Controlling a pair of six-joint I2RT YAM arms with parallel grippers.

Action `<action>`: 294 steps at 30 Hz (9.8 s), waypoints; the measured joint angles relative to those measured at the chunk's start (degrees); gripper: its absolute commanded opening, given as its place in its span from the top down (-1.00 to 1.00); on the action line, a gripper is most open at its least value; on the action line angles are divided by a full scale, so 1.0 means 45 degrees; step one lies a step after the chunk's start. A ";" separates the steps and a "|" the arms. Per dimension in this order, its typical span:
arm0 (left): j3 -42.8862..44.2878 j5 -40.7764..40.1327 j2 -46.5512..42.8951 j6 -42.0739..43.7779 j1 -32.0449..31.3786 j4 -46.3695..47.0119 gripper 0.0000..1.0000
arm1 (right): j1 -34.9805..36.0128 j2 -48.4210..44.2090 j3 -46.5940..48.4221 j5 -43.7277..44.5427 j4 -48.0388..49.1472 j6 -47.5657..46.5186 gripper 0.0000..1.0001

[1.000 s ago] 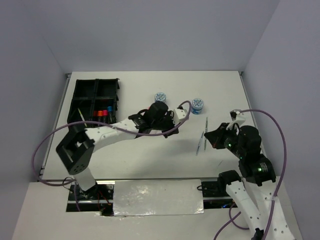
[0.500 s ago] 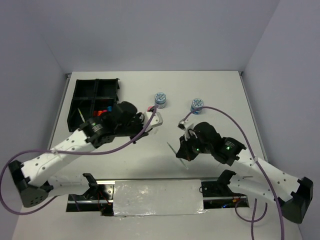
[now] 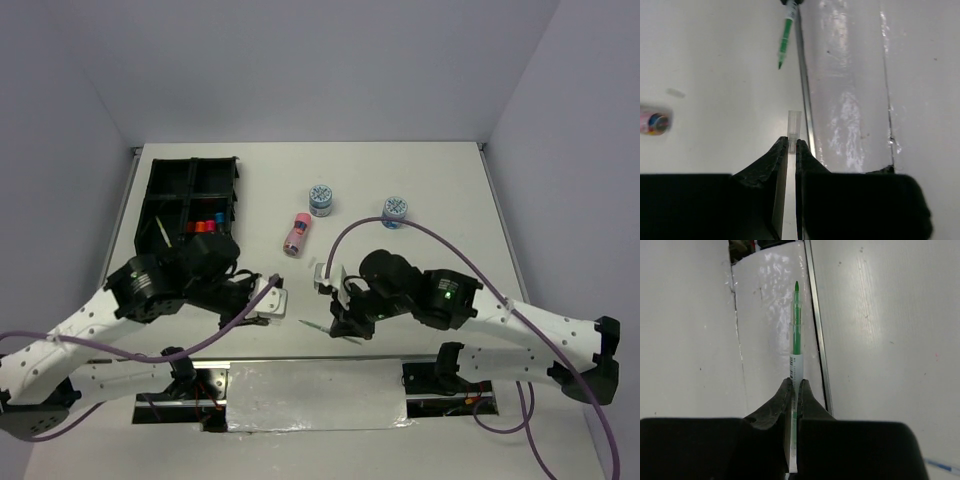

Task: Sort the stationery into containers
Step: Close the pen cap on the pen.

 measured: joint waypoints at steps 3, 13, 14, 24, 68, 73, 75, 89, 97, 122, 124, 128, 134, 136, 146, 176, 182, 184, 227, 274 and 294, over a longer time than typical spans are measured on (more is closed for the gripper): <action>-0.0010 0.0967 0.0685 0.0034 -0.0117 -0.0112 1.00 | 0.0044 0.0248 0.1234 -0.0228 -0.0787 -0.0486 1.00; -0.0005 0.1962 0.1763 0.0053 -0.0918 -0.0321 1.00 | 0.0432 0.0981 0.1637 -0.0408 -0.2492 -0.0573 1.00; -0.0005 0.1957 0.1812 0.0053 -0.0976 -0.0330 1.00 | 0.0495 0.0957 0.1579 -0.0393 -0.2574 -0.0520 1.00; 0.0044 0.0661 0.2098 -0.0039 -0.1438 -0.0219 1.00 | 0.1200 0.1224 0.1209 -0.0495 -0.2671 0.0277 1.00; -0.3177 -0.2385 -0.1870 0.3381 -0.2710 0.3774 1.00 | -0.0481 0.0787 -0.0219 -0.5610 0.0461 0.2710 1.00; -0.4114 -0.2594 -0.2977 0.4357 -0.2783 0.4163 1.00 | -0.1059 0.0641 -0.0476 -0.6290 0.0743 0.3347 1.00; -0.4386 -0.2647 -0.3211 0.4483 -0.2778 0.4274 1.00 | -0.1511 0.0695 -0.0699 -0.6562 0.1073 0.3687 1.00; -0.4449 -0.2667 -0.2992 0.4741 -0.2783 0.4765 1.00 | -0.2220 0.1511 -0.0952 -0.7368 0.2438 0.4707 1.00; -0.4449 -0.2676 -0.3191 0.4741 -0.2783 0.4838 1.00 | -0.2739 0.1622 -0.1161 -0.7572 0.2637 0.4658 1.00; -0.4541 -0.2769 -0.3536 0.4779 -0.2783 0.4988 1.00 | -0.3050 0.1821 -0.1234 -0.7635 0.2798 0.4551 1.00; -0.4541 -0.2769 -0.3536 0.4779 -0.2783 0.4988 1.00 | -0.3050 0.1821 -0.1273 -0.7650 0.2812 0.4551 1.00; -0.4585 -0.2754 -0.3555 0.4779 -0.2783 0.5047 1.00 | -0.3070 0.1821 -0.1287 -0.7689 0.2861 0.4556 1.00; -0.4629 -0.2754 -0.3575 0.4779 -0.2783 0.5076 1.00 | -0.3172 0.1821 -0.1326 -0.7810 0.3157 0.4590 1.00; -0.4629 -0.2749 -0.3560 0.4775 -0.2783 0.5076 1.00 | -0.3225 0.1821 -0.1326 -0.7834 0.3264 0.4600 1.00; -0.4629 -0.2667 -0.3497 0.4779 -0.2783 0.5081 1.00 | -0.3487 0.1851 -0.1375 -0.7995 0.3400 0.4653 1.00; -0.3779 -0.2472 -0.1734 0.5421 -0.2895 0.4099 1.00 | -0.3497 0.3065 -0.1370 -0.8417 0.3507 0.4648 1.00; -0.3079 -0.2477 -0.1141 0.5741 -0.3084 0.3351 0.89 | -0.3439 0.3371 -0.1399 -0.8704 0.3891 0.4639 1.00; -0.2681 -0.2487 -0.0884 0.5770 -0.3211 0.3026 0.80 | -0.3410 0.3381 -0.1413 -0.8859 0.3973 0.4629 1.00; -0.2467 -1.3187 -0.2064 -1.0278 -0.4357 1.1623 -0.99 | -0.4571 -0.2157 -0.3191 0.0282 0.8995 0.4755 1.00; -0.2089 -0.1520 0.1763 -1.1642 -0.0719 1.6480 0.45 | -0.4571 -0.5455 -0.3910 -0.1472 1.0987 0.3983 1.00; -0.1103 0.0262 0.2021 -1.0608 -0.0602 1.5577 1.00 | -0.4517 -0.3609 -0.2837 -0.3453 1.0797 0.4274 1.00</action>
